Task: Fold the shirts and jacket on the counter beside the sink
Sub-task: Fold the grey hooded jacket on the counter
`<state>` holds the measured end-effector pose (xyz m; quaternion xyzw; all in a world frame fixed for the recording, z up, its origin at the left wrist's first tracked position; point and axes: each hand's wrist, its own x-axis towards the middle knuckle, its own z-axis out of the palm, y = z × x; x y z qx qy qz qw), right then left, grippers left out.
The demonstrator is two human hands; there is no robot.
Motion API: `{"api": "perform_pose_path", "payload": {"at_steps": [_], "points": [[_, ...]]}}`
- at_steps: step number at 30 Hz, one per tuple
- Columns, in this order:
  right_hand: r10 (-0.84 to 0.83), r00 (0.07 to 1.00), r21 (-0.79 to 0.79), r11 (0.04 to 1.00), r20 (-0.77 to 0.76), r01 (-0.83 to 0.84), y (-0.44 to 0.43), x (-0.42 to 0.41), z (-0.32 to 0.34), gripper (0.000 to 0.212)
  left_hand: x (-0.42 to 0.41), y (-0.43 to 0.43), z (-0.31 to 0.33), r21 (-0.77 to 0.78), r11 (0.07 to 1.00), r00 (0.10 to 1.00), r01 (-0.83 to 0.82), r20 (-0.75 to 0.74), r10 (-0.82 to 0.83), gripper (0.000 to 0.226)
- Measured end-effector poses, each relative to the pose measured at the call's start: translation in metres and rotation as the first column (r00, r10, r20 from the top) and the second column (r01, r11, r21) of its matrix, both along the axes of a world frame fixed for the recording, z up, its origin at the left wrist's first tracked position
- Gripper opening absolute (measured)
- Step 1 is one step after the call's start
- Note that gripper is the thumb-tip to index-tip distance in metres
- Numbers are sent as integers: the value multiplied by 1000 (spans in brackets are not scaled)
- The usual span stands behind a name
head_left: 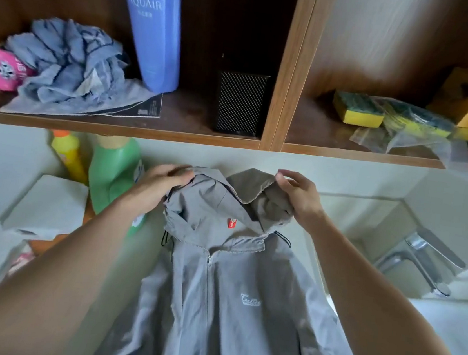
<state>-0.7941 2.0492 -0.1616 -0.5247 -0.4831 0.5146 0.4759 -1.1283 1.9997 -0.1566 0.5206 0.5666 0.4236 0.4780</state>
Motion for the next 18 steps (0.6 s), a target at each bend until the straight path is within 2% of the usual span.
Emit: {"api": "perform_pose_path", "payload": {"at_steps": [1,3,6,8,9,10,13,16,18], "points": [[3,1000,16,1000,-4,-3,-6,1,7,36,2,-8,7,20,1000,1000,-18,-19,18,58],[27,998,21,999,-54,-25,-19,4,21,49,2,-20,19,31,998,999,-46,4,46,61],[96,994,-23,995,-47,-97,-44,21,38,58,-4,-44,28,-27,992,992,-123,26,124,62],[123,991,-61,991,48,-120,-64,30,40,47,-9,-64,23,-78,975,967,-208,-168,193,59],[122,987,-76,991,102,-115,-73,33,38,36,-8,-74,18,-117,972,953,-204,-250,170,54],[119,982,-92,990,148,-106,-82,36,34,26,-6,-84,12,-163,972,954,-172,-272,123,48],[192,967,-188,969,170,-159,-110,39,19,13,9,-109,-4,-289,956,990,-55,-143,14,37],[402,864,-362,887,304,-285,-138,32,5,21,26,-124,-14,-284,958,977,22,-196,-81,37],[417,809,-352,893,415,-280,-147,26,-1,31,33,-131,-18,-237,971,957,43,-270,-108,41]]}}
